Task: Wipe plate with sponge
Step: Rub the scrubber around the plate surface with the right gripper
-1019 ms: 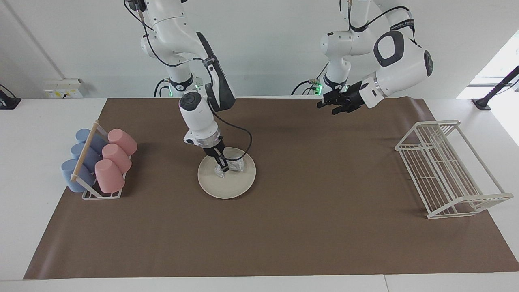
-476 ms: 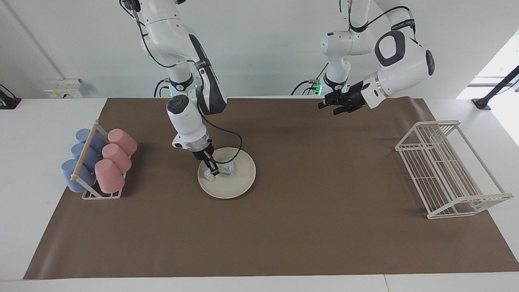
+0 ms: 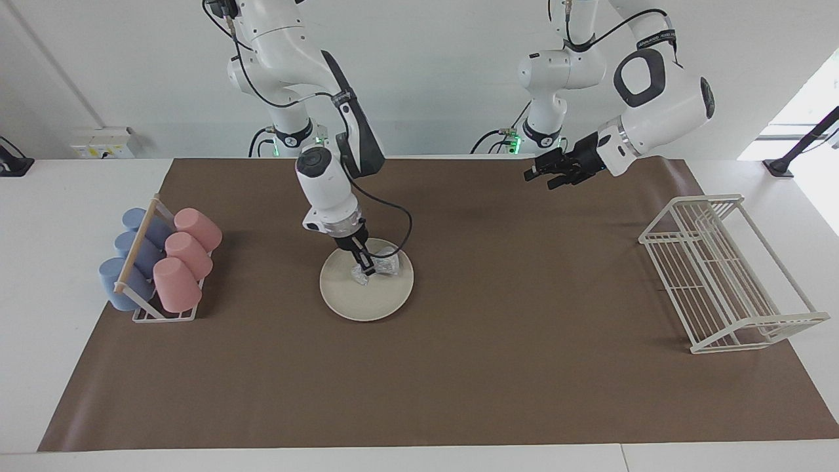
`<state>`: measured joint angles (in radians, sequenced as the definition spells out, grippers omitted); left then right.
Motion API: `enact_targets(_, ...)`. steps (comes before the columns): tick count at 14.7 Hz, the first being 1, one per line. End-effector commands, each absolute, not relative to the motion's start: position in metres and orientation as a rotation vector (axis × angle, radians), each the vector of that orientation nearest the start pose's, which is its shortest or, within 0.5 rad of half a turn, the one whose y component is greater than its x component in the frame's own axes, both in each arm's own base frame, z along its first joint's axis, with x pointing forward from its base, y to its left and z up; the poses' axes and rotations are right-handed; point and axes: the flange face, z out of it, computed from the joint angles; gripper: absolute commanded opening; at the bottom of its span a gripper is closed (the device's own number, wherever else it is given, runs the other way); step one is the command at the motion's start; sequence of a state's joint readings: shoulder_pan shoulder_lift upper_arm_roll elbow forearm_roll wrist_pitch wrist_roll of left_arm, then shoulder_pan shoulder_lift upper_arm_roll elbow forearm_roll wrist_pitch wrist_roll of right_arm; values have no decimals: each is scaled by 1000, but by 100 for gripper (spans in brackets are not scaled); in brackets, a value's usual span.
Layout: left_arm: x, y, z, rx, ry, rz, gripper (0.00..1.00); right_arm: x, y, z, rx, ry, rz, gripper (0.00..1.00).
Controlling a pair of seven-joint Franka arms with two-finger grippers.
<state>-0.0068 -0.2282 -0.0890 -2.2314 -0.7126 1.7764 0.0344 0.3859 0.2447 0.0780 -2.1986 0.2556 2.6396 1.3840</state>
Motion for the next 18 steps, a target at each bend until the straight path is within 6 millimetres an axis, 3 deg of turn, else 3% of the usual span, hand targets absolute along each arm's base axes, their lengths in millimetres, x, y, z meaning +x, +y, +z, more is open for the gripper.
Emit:
enact_targets(1,461,-100,471,2493,155,-286,100,512,241,259,-2454,1575,46,0)
enact_targets(8,462,-102,472,2496,159,-282,100,538,172,255,-2550,1430,0,0)
enact_targets(12,461,-104,472,2496,163,-286,100,532,187,256,-2525,1474,15,0)
enact_targets(16,461,-104,471,2496,164,-288,100,513,237,257,-2470,1558,47,0)
enact_targets(18,461,-104,471,2496,166,-288,100,508,249,257,-2448,1590,55,0)
